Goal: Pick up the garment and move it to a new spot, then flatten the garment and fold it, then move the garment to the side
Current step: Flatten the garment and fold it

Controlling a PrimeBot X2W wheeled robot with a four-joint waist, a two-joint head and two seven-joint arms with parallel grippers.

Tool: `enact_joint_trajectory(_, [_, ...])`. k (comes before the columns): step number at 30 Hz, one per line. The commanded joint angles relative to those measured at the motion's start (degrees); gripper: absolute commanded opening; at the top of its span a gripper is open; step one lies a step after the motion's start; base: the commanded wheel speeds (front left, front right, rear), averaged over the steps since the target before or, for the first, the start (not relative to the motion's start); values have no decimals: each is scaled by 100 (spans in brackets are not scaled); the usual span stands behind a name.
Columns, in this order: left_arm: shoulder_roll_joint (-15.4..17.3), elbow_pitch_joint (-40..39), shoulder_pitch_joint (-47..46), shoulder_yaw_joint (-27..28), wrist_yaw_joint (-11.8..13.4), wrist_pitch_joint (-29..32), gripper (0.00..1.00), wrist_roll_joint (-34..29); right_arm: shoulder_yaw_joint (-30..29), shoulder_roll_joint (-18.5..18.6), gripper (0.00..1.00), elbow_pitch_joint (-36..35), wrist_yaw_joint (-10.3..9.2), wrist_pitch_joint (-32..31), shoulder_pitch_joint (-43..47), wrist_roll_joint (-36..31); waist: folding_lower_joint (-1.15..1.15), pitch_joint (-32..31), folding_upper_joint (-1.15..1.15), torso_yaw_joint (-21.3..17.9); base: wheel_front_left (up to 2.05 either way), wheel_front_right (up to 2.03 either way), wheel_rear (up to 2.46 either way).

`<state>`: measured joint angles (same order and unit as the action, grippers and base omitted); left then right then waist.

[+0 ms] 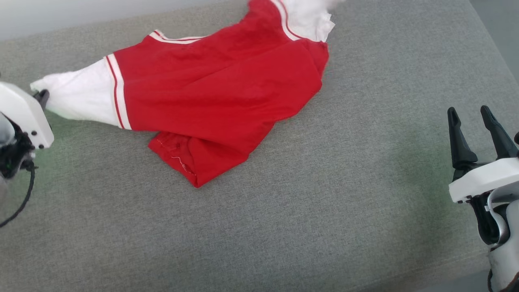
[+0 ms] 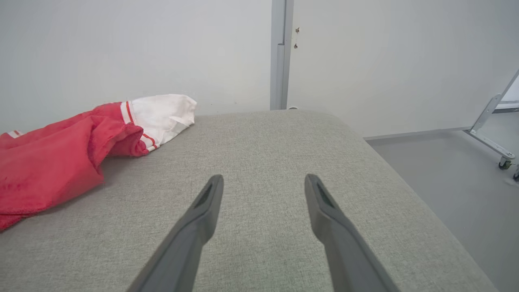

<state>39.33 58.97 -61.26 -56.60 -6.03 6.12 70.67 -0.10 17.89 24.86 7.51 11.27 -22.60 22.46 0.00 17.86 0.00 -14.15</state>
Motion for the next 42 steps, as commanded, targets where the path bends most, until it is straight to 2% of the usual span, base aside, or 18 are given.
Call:
enact_joint_trajectory(1, [-76,86,145,-2,-12,-132,0,-29,-5,19,100,-87,-4,-69,79,-13,0,1,0,8,0,0,0])
enact_joint_trajectory(5, [-157,273,227,14,-35,-385,0,-29,-23,48,100,-240,-4,-183,122,-24,0,-3,0,-19,0,0,0])
enact_joint_trajectory(6, [-186,321,260,14,-37,-450,4,-38,-28,51,100,-281,-4,-220,144,-30,0,-4,0,-28,0,0,0])
enact_joint_trajectory(8, [-263,387,289,22,-51,-566,55,-31,-54,75,100,-348,-4,-276,190,-41,0,-4,0,-26,0,0,0])
enact_joint_trajectory(9, [-285,419,297,19,-61,-602,100,-31,-70,87,100,-374,-4,-301,205,-47,0,-5,0,-18,0,0,0])
enact_joint_trajectory(15, [-337,443,251,-106,-98,-924,100,-226,-67,148,100,-547,-4,-454,306,-86,0,-29,0,118,0,0,0])
enact_joint_trajectory(20, [-473,348,356,-111,-113,-1719,100,-354,68,314,100,-717,-4,-670,314,-137,0,-85,0,422,0,0,0])
enact_joint_trajectory(21, [-509,294,396,-85,-86,-1873,100,-379,122,358,100,-745,-4,-724,274,-152,0,-89,0,497,0,0,0])
enact_joint_trajectory(23, [-691,-3,523,-36,123,-2114,100,-656,341,569,100,-810,-4,-957,100,-144,0,-67,0,783,0,0,0])
enact_joint_trajectory(25, [-773,-552,536,344,436,-2135,100,-981,516,754,100,-807,-4,-1165,-86,-83,0,-12,0,1005,0,0,0])
enact_joint_trajectory(30, [-1100,-2588,1669,1726,1357,-2136,100,-2301,1084,1401,100,-568,-4,-1786,-837,72,0,189,0,1622,0,0,0])
enact_joint_trajectory(33, [-1427,-3716,2431,2371,1661,-2138,100,-3138,1489,1887,100,-309,-4,-2271,-1406,243,0,362,0,2011,0,0,0])
enact_joint_trajectory(37, [-1871,-4729,3183,2962,1733,-2138,100,-3945,1973,2518,100,30,-4,-2935,-2312,526,0,649,0,2512,0,0,0])
enact_joint_trajectory(42, [-2425,-5421,3704,3393,1498,-2138,100,-4565,2474,3057,100,510,-4,-3898,-3359,976,0,1013,0,3086,0,0,0])
